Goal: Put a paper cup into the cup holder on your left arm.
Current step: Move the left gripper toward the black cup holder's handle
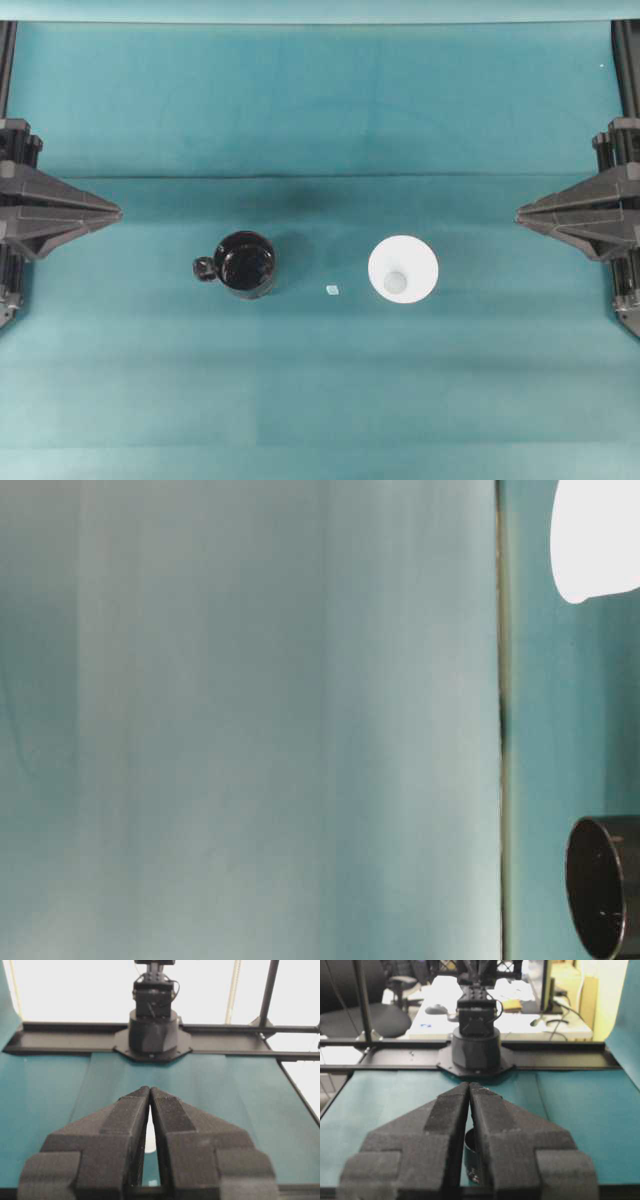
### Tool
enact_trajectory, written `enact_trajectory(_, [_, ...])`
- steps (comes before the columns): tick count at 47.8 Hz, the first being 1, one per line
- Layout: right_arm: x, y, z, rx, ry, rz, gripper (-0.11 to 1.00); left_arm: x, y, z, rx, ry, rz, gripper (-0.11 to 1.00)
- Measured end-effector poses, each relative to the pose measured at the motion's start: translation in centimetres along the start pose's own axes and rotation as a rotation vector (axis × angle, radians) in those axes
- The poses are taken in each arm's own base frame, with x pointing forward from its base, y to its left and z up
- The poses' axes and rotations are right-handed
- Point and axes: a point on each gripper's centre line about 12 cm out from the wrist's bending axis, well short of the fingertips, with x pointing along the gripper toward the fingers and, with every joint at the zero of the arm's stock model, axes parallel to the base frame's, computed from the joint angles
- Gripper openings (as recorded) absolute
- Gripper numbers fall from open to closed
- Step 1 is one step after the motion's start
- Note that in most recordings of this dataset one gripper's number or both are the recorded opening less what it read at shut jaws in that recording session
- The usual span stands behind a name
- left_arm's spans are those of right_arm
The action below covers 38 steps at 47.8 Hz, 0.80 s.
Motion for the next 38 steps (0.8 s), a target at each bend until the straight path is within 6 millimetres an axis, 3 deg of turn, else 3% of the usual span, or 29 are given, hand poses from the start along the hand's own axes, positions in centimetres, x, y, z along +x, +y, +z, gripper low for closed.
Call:
enact_trajectory(3, [0.0,0.0,-0.1,0.001,0.008,-0.002,0.15,0.2,0.0,0.1,-0.016,0.018,-0.001,0.13])
enact_trajectory(7, [0.2,-0.1,-0.6,0.006,0.054,-0.007,0.07,0.6,0.0,0.2,-0.025,0.051,-0.001,0.04])
enact_trajectory(20, [0.3,-0.1,-2.3,0.061,0.328,-0.018,0.03,1.3,0.0,-1.5,-0.032,0.199,0.003,0.04])
enact_trajectory(38, [0.3,-0.1,-5.2,0.17,0.542,-0.056,0.03,4.2,-0.3,-8.0,-0.118,0.577,0.023,0.04])
